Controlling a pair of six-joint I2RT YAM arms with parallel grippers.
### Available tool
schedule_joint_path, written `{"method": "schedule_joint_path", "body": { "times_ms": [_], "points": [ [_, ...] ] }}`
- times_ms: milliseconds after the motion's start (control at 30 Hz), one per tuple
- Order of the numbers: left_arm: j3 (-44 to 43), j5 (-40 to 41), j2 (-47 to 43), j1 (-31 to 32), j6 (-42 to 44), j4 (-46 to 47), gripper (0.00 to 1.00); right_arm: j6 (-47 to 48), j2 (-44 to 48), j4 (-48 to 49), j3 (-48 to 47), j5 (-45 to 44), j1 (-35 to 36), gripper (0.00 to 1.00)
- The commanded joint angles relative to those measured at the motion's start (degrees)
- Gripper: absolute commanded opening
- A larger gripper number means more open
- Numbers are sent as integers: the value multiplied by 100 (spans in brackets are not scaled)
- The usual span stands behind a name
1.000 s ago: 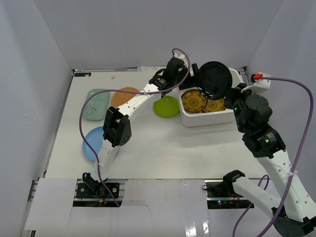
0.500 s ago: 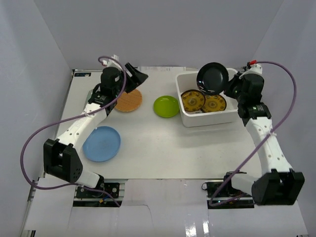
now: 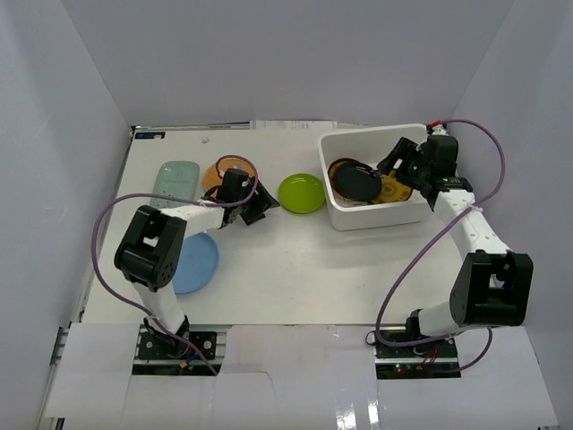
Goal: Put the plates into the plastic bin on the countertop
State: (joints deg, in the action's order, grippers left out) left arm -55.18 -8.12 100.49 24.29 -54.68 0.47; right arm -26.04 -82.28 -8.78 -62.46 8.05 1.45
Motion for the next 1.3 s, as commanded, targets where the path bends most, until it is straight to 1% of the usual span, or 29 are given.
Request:
{"method": "schedule_joint_path", "body": {
  "times_ms": [0,100,167,200,233,267,300,333,367,433,467,500,567,600,633,733,767,833,867,933,967,1000,1067,1100,1133,1167,1200,1233,1267],
  "points": [
    [-484,-23,488,102,-236,480,72,46,484,263,-47,143,-31,80],
    [-669,21,875,189,-395,709,67,91,1072,253,154,442,21,80],
    [-801,91,1051,277,-456,753,61,56,1634,455,645,548,161,79],
    [-949,170,1226,330,-491,744,54,-23,2010,543,838,618,388,78],
    [-1021,231,1306,365,-509,735,49,-93,2206,691,1232,627,539,77],
    [-1073,336,1368,409,-535,718,42,-259,2364,797,1445,636,932,77],
    [-1118,468,1473,436,-562,674,32,-331,2531,938,1638,601,1179,76],
    [-1188,669,1526,488,-631,665,29,-418,2785,1139,1823,531,1469,76],
    [-1214,924,1605,523,-676,656,19,-532,2953,1185,2094,383,2037,76],
    [-1197,1083,1640,532,-693,630,6,-612,3068,1176,2246,180,2585,76],
    [-1162,1154,1632,541,-694,612,0,-647,3130,1220,2377,22,3067,75],
    [-1092,1224,1588,541,-702,603,0,-674,3174,1220,2422,-23,3263,75],
    [-724,1383,1221,533,-676,673,0,-718,3306,1150,2475,-276,3754,75],
    [-575,1427,1036,533,-633,787,0,-727,3402,1150,2501,-330,3879,75],
    [-321,1462,582,533,-580,805,0,-788,3429,1185,2536,-366,3993,76],
    [-29,1655,-255,541,-308,736,0,-911,3386,1361,2624,-602,4354,78],
    [76,1795,-867,533,-220,674,0,-946,3316,1387,2625,-769,4503,78],
    [77,1963,-1485,541,61,341,0,-1008,3052,1483,2537,-1050,4644,78],
    [60,2050,-2097,533,158,192,0,-1078,2973,1571,2511,-1347,4793,78],
    [7,2428,-2707,471,361,-370,0,-1175,2718,1800,2371,-1587,4899,75],
    [-19,2603,-3014,454,396,-598,0,-1253,2630,1887,2317,-1857,4960,73],
    [-11,3049,-3635,419,518,-957,0,-1306,2455,1975,2265,-1991,4987,72],
    [16,3455,-4245,392,598,-1302,0,-1403,2252,2213,2089,-2097,5005,67],
    [59,3840,-4831,366,642,-1565,0,-1412,1990,2309,2036,-2037,5031,66],
    [77,3957,-5098,348,738,-1663,0,-1412,1796,2406,1870,-1792,5075,63],
    [86,4106,-5553,331,826,-1821,0,-1395,1342,2372,1756,-1625,5241,64],
    [77,4160,-5749,330,827,-1909,0,-1360,1103,2372,1633,-1510,5242,66],
    [51,4169,-5899,330,870,-1989,0,-1325,813,2346,1510,-1369,5503,68],
    [16,4161,-6039,322,880,-2050,0,-1290,218,2337,1230,-1333,5663,71]
  ]
}}
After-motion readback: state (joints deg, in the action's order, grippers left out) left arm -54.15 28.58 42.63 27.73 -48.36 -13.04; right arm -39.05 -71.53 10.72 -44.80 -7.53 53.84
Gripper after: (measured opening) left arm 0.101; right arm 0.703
